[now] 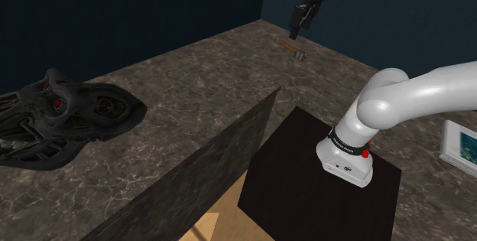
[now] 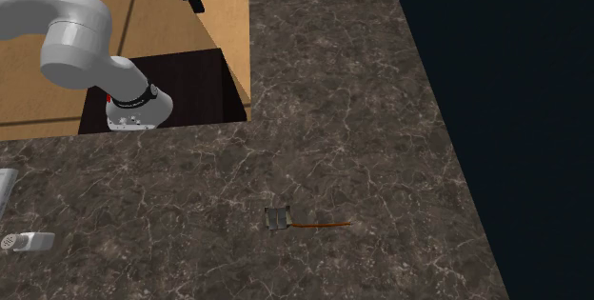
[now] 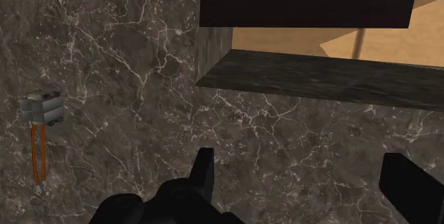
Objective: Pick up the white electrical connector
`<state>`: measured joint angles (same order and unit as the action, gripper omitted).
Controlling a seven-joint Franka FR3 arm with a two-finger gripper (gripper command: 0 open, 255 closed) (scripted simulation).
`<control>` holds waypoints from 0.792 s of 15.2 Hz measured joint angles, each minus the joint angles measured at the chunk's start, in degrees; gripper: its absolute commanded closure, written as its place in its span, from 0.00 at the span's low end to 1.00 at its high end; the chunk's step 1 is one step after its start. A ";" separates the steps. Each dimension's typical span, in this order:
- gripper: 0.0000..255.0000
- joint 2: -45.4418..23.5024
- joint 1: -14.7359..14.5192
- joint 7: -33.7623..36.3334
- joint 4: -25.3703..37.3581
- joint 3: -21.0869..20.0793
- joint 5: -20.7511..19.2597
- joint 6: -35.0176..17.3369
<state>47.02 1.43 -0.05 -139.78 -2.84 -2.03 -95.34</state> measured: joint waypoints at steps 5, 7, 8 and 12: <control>0.00 -2.25 1.55 -2.83 -1.50 3.29 -1.92 -3.95; 0.00 -4.29 2.58 -4.78 -1.84 5.53 -3.15 -6.49; 0.00 -5.40 2.99 -5.53 -1.99 6.46 -3.60 -7.84; 0.00 -10.05 4.87 -9.53 -1.44 10.95 -5.53 -12.34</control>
<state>36.96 6.31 -9.59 -141.22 8.11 -7.56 -107.67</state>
